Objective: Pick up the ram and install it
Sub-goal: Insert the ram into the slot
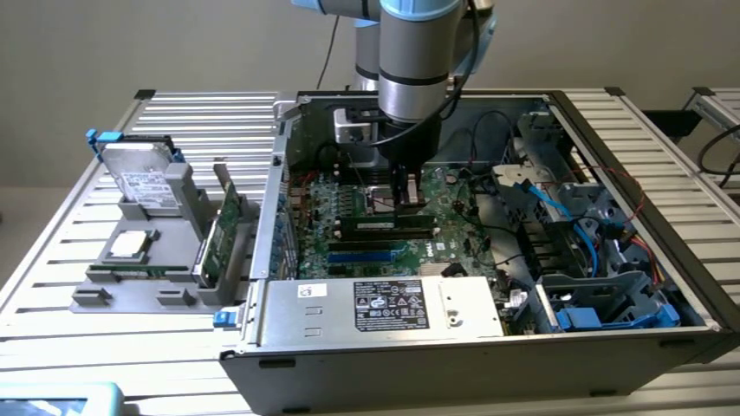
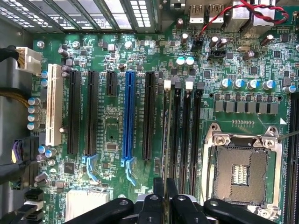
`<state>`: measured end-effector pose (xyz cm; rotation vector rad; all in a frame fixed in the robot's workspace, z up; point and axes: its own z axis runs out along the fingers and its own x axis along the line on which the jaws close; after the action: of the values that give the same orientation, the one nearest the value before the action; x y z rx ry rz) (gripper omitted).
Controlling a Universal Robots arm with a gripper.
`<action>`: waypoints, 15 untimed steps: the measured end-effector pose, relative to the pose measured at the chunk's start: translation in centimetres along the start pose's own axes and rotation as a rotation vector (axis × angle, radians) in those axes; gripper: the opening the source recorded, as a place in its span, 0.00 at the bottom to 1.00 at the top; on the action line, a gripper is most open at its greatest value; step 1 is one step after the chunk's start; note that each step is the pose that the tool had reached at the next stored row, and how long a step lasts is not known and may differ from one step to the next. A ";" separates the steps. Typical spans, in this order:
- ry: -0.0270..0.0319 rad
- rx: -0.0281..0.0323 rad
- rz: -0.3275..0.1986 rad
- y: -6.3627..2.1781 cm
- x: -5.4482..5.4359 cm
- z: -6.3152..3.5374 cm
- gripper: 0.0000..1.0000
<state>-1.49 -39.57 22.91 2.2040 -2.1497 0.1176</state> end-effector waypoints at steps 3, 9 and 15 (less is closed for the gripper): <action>0.0000 -0.0001 0.000 0.00 -0.1 0.05 0.14; -0.0001 0.0000 0.000 0.00 -0.2 0.18 0.14; 0.0001 -0.0001 0.000 0.01 -0.3 0.24 0.14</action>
<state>-1.50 -39.34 22.64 2.2039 -2.1496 0.1177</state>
